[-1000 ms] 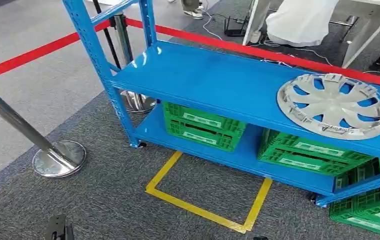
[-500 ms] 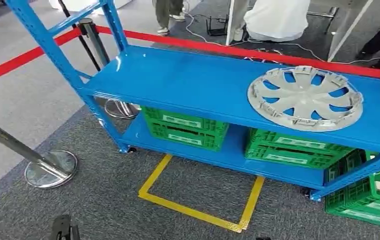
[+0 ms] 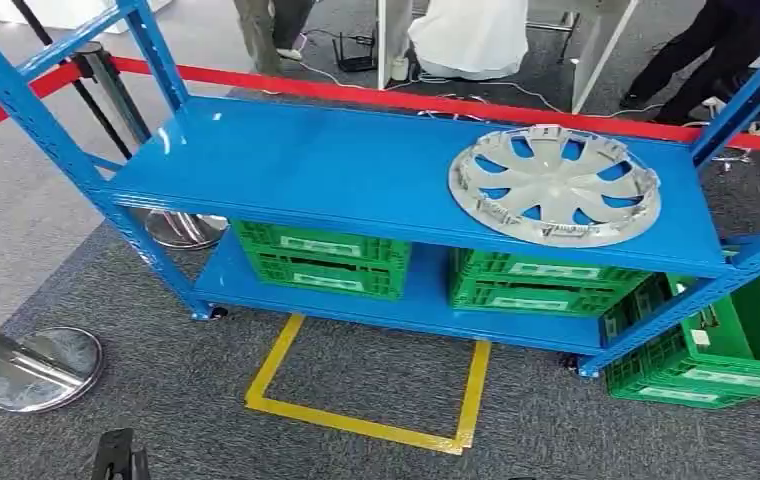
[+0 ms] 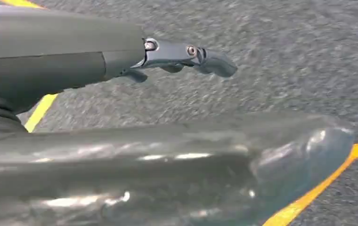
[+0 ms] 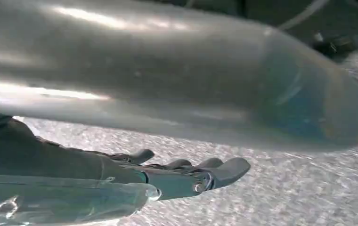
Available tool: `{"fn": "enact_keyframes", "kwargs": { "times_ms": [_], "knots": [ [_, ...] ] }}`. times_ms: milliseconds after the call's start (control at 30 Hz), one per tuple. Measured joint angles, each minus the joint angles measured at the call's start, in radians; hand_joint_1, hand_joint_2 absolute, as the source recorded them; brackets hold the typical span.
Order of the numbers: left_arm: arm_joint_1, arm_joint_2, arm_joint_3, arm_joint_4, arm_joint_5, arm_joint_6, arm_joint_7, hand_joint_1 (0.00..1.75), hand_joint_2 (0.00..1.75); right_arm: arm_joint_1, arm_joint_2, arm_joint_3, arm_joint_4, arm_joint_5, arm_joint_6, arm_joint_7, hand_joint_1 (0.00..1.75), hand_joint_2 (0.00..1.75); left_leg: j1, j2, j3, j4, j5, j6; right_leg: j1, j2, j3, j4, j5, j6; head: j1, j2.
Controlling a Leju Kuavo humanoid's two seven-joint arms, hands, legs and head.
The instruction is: Take the parts from the cabinet and place them on the table.
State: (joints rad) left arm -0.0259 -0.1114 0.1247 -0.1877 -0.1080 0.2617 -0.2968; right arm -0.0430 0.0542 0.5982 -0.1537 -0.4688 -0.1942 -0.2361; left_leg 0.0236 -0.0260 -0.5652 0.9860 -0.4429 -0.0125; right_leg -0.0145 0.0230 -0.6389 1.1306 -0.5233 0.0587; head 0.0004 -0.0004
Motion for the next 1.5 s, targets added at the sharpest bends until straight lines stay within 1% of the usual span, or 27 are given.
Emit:
{"fn": "enact_keyframes", "kwargs": {
  "times_ms": [33,67,100,133,167,200,233,267,300,333,367,400,467,500,533,567,600,633,700,833,1067,1133,1233,1500],
  "knots": [
    [0.004,0.0,0.0,0.0,0.0,0.0,0.003,0.0,0.0,-0.004,0.0,0.0,0.0,0.0,0.0,0.0,0.0,0.0,-0.003,0.014,0.001,0.0,-0.001,0.001,0.0,-0.01,-0.039,0.079,-0.04,0.002,-0.001,0.0],
    [0.006,0.0,0.0,0.0,0.0,0.0,0.007,0.0,0.0,-0.005,0.0,0.0,0.0,-0.001,0.0,0.0,0.0,0.0,-0.005,0.027,0.002,0.001,-0.002,0.003,0.0,-0.014,-0.073,0.15,-0.069,0.003,-0.001,0.0],
    [0.006,0.0,0.0,0.0,-0.001,0.001,0.01,0.0,0.0,-0.005,0.0,0.0,0.0,-0.001,-0.002,0.0,0.0,0.0,-0.008,0.035,0.002,0.001,-0.003,0.004,0.0,-0.016,-0.095,0.196,-0.081,0.004,-0.001,0.0],
    [0.005,-0.002,0.0,0.001,-0.003,0.002,0.013,0.0,0.0,-0.004,0.0,0.0,0.0,-0.001,-0.005,0.0,0.0,0.0,-0.01,0.042,0.003,0.001,-0.004,0.004,0.0,-0.016,-0.092,0.191,-0.065,0.003,-0.002,0.0],
    [0.003,-0.002,0.0,0.001,-0.003,0.002,0.018,0.0,0.0,-0.001,0.0,0.0,0.0,-0.002,-0.013,0.007,0.0,1.75,-0.012,0.046,0.005,0.001,-0.005,0.004,0.001,-0.016,-0.063,0.141,-0.03,0.001,-0.001,0.0],
    [0.001,-0.002,0.0,0.001,-0.005,0.002,0.023,0.0,1.75,0.0,0.0,0.0,0.0,-0.006,-0.016,0.014,0.0,1.75,-0.012,0.048,0.008,0.002,-0.006,0.002,0.001,-0.018,-0.018,0.058,0.013,-0.003,-0.001,0.0],
    [0.0,-0.003,0.0,0.001,-0.006,0.002,0.027,0.0,1.75,0.0,0.0,-0.001,0.0,-0.01,-0.017,0.02,0.0,1.75,-0.013,0.048,0.012,0.002,-0.008,0.0,0.003,-0.022,0.037,-0.041,0.054,-0.009,0.0,0.0],
    [0.0,-0.003,0.0,0.0,-0.009,-0.002,0.034,0.0,1.75,-0.001,0.0,-0.003,0.0,-0.007,-0.018,0.023,0.0,1.75,-0.017,0.05,0.015,0.003,-0.01,-0.005,0.007,-0.035,0.067,-0.104,0.052,-0.015,-0.001,0.0],
    [0.0,-0.001,0.0,0.0,-0.019,-0.006,0.044,0.0,1.75,0.004,0.0,-0.01,0.0,0.008,-0.024,0.035,0.0,0.0,-0.021,0.05,0.014,0.005,-0.012,-0.01,0.008,-0.029,0.068,-0.109,0.059,-0.021,-0.003,0.0],
    [0.002,0.003,0.0,-0.005,-0.028,-0.011,0.059,0.0,0.0,0.009,0.0,-0.026,0.0,0.029,-0.03,0.05,0.0,0.0,-0.022,0.049,0.014,0.007,-0.016,-0.006,0.005,-0.028,0.074,-0.11,0.063,-0.018,-0.002,0.0],
    [0.006,0.008,-0.001,-0.011,-0.029,-0.02,0.072,0.0,0.0,0.016,0.0,-0.045,-0.002,0.052,-0.03,0.064,0.0,0.0,-0.022,0.049,0.013,0.007,-0.01,0.009,0.006,-0.027,0.074,-0.11,0.064,-0.016,-0.003,0.0],
    [0.009,0.008,-0.002,-0.013,-0.029,-0.029,0.082,0.0,0.0,0.022,0.0,-0.062,-0.004,0.067,-0.026,0.073,0.0,0.0,-0.022,0.049,0.015,0.003,-0.008,0.009,0.007,-0.027,0.073,-0.11,0.065,-0.018,-0.003,0.0],
    [0.021,0.013,-0.005,-0.018,-0.024,-0.047,0.102,0.0,0.0,0.043,-0.002,-0.1,-0.013,0.103,-0.01,0.09,0.0,0.0,-0.021,0.049,0.016,-0.003,-0.005,0.004,0.009,-0.025,0.071,-0.109,0.064,-0.021,-0.003,0.0],
    [0.029,0.017,-0.008,-0.024,-0.016,-0.058,0.112,0.0,0.0,0.052,-0.002,-0.122,-0.021,0.122,0.0,0.097,0.0,0.0,-0.021,0.05,0.017,-0.006,-0.003,0.0,0.01,-0.025,0.07,-0.109,0.065,-0.026,-0.003,0.0],
    [0.035,0.023,-0.008,-0.03,-0.01,-0.066,0.121,0.0,0.0,0.058,-0.003,-0.143,-0.027,0.14,0.008,0.103,0.0,0.0,-0.021,0.05,0.017,-0.009,-0.001,-0.004,0.01,-0.025,0.068,-0.109,0.064,-0.026,-0.003,0.0],
    [0.041,0.026,-0.01,-0.035,-0.005,-0.078,0.129,0.0,0.0,0.063,-0.005,-0.162,-0.032,0.155,0.017,0.11,0.0,0.0,-0.02,0.05,0.017,-0.011,0.0,-0.011,0.01,-0.025,0.068,-0.109,0.064,-0.028,-0.003,0.0],
    [0.049,0.031,-0.014,-0.043,0.002,-0.087,0.139,0.0,0.0,0.069,-0.006,-0.185,-0.042,0.176,0.028,0.118,0.0,0.0,-0.02,0.05,0.017,-0.012,0.0,-0.016,0.011,-0.025,0.067,-0.109,0.063,-0.03,-0.003,0.0],
    [0.058,0.035,-0.021,-0.052,0.009,-0.1,0.149,0.0,0.0,0.076,-0.008,-0.211,-0.053,0.196,0.04,0.126,0.0,0.0,-0.019,0.05,0.017,-0.012,0.001,-0.02,0.012,-0.026,0.067,-0.109,0.064,-0.031,-0.003,0.0],
    [0.074,0.042,-0.026,-0.065,0.023,-0.121,0.169,0.0,0.0,0.089,-0.012,-0.255,-0.071,0.23,0.058,0.14,0.0,0.0,-0.018,0.05,0.017,-0.012,0.0,-0.023,0.013,-0.025,0.067,-0.108,0.064,-0.032,-0.003,0.0],
    [0.105,0.058,-0.041,-0.094,0.047,-0.163,0.204,0.0,0.0,0.12,-0.023,-0.347,-0.111,0.304,0.099,0.168,0.0,0.0,-0.018,0.05,0.017,-0.012,0.0,-0.024,0.012,-0.026,0.068,-0.109,0.064,-0.032,-0.002,0.0],
    [0.155,0.087,-0.076,-0.146,0.092,-0.235,0.27,0.0,0.0,0.167,-0.038,-0.499,-0.177,0.431,0.17,0.219,0.0,0.0,-0.021,0.05,0.017,-0.012,-0.001,-0.023,0.008,-0.025,0.068,-0.11,0.067,-0.029,-0.002,0.0],
    [0.162,0.091,-0.08,-0.154,0.1,-0.251,0.284,0.0,0.0,0.173,-0.041,-0.526,-0.187,0.457,0.185,0.229,0.0,0.0,-0.022,0.05,0.017,-0.012,-0.001,-0.023,0.007,-0.025,0.068,-0.11,0.067,-0.028,-0.002,0.0],
    [0.168,0.095,-0.084,-0.162,0.107,-0.255,0.287,0.0,0.0,0.18,-0.043,-0.548,-0.198,0.467,0.191,0.233,0.0,0.0,-0.022,0.05,0.017,-0.012,-0.001,-0.022,0.007,-0.025,0.068,-0.11,0.067,-0.028,-0.002,0.0],
    [0.172,0.099,-0.098,-0.17,0.108,-0.256,0.291,0.0,0.0,0.185,-0.045,-0.572,-0.211,0.468,0.192,0.235,0.0,0.0,-0.022,0.05,0.017,-0.012,0.0,-0.022,0.007,-0.025,0.068,-0.11,0.067,-0.028,-0.002,0.0]
  ]
}}
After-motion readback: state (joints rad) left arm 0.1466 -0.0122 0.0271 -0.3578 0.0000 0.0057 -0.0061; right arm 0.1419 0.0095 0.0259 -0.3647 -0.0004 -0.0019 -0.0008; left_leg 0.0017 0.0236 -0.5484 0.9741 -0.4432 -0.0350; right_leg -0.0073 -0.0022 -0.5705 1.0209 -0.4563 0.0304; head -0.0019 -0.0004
